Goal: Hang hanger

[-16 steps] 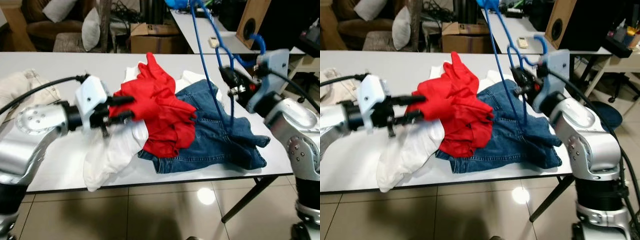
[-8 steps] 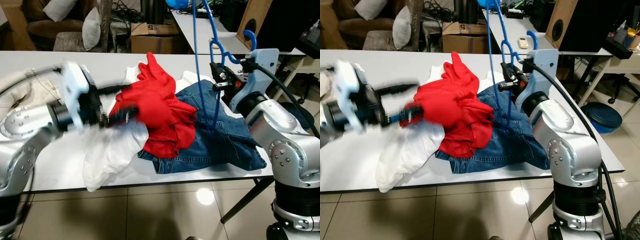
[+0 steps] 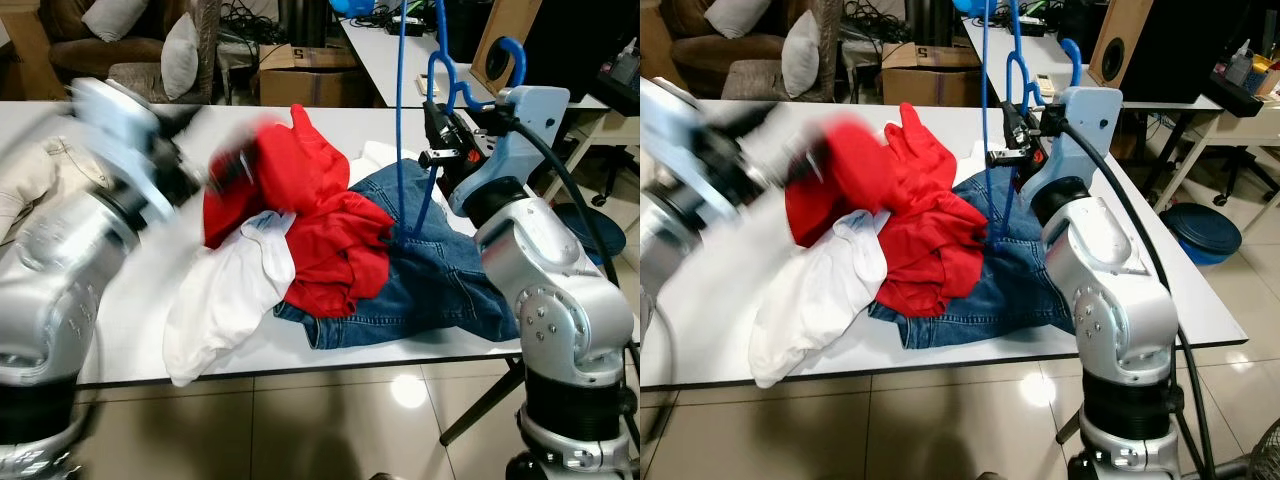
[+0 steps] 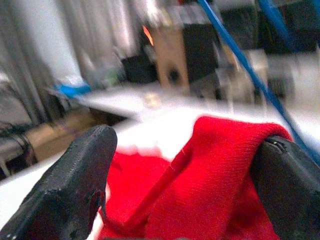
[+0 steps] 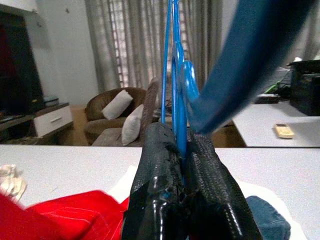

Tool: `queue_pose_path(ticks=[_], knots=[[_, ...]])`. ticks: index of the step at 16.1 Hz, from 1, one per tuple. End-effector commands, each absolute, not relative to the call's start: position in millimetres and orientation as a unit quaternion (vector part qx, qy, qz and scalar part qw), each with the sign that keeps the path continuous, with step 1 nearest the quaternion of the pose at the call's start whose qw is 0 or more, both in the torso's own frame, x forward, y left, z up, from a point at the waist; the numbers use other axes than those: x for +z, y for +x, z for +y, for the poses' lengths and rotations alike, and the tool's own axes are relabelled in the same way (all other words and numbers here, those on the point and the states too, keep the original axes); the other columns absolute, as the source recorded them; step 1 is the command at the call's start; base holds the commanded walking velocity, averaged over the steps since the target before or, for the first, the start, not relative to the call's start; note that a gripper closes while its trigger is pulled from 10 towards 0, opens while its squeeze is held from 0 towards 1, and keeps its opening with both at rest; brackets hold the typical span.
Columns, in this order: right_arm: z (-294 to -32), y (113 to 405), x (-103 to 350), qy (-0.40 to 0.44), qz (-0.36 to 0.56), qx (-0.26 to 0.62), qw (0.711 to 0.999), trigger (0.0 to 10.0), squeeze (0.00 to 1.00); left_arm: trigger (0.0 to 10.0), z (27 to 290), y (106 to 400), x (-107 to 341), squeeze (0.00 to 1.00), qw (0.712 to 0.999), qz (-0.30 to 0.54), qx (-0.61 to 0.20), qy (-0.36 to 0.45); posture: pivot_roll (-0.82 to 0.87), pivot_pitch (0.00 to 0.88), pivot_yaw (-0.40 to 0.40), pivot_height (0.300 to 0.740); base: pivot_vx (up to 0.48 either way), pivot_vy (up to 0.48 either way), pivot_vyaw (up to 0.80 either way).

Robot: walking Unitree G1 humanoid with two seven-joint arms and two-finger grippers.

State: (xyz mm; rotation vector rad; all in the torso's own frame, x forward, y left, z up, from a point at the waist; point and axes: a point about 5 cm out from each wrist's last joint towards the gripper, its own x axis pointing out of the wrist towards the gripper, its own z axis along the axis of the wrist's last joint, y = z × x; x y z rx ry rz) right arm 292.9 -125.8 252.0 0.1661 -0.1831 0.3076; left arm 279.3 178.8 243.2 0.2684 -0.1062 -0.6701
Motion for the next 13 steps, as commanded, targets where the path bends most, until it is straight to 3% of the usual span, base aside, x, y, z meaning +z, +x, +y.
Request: queue_pose_path(ticks=[1,3,4,5,9,10,12,13], knots=[[-122,289,244,0.078,-0.074,0.171,0.979,10.0,0.0,10.0,174,270,224,1.0,0.9,0.015,-0.375,0.22,-0.04,0.0,-0.046,0.74,0.0,0.0,0.0],[-120,288,236,0.066,-0.055,0.186,0.979,10.0,0.0,10.0,187,259,204,1.0,0.859,0.103,-0.402,0.298,-0.03,0.0,-0.049,0.74,0.0,0.0,0.0],[-120,287,235,0.072,-0.049,0.191,0.978,10.0,0.0,10.0,191,248,198,1.0,0.836,0.14,-0.435,0.302,-0.03,0.0,-0.051,0.74,0.0,0.0,0.0],[-122,288,232,0.036,-0.043,0.179,0.982,10.0,0.0,10.0,194,240,196,1.0,0.832,0.167,-0.448,0.281,-0.03,0.0,-0.051,0.74,0.0,0.0,0.0],[-128,286,229,0.027,-0.033,0.183,0.982,10.0,0.0,10.0,205,235,210,1.0,0.844,0.149,-0.466,0.221,-0.04,0.0,-0.047,0.74,0.0,0.0,0.0],[-130,287,233,0.044,-0.053,0.181,0.981,10.0,0.0,10.0,206,232,225,1.0,0.852,0.102,-0.486,0.165,-0.04,0.0,-0.046,0.74,0.0,0.0,0.0],[-132,289,238,0.029,-0.087,0.162,0.983,10.0,0.0,10.0,213,235,238,1.0,0.872,0.062,-0.468,0.128,-0.04,0.0,-0.05,0.74,0.0,0.0,0.0],[-129,290,235,0.065,-0.076,0.174,0.98,10.0,0.0,10.0,214,240,247,1.0,0.89,0.029,-0.445,0.096,-0.03,0.0,-0.051,0.74,0.0,0.0,0.0]])
